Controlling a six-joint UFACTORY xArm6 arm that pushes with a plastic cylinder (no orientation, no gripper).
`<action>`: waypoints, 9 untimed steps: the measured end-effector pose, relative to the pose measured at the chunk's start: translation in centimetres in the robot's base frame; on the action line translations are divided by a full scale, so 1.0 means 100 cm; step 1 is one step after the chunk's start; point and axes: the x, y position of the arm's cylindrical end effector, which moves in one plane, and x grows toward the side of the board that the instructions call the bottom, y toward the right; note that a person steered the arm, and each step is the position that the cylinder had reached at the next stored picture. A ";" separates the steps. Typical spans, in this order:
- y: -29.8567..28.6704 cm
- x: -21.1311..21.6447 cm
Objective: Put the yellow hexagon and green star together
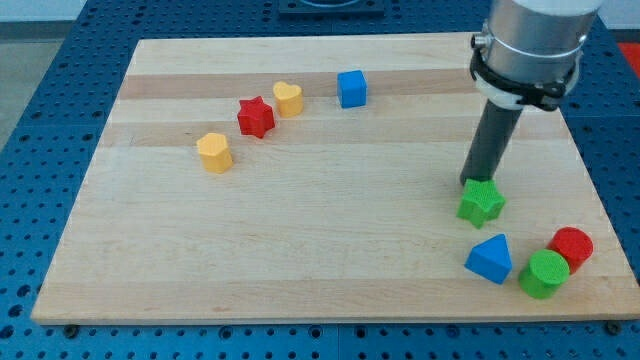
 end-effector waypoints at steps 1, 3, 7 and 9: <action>0.000 0.018; -0.004 0.024; -0.169 0.001; -0.257 0.000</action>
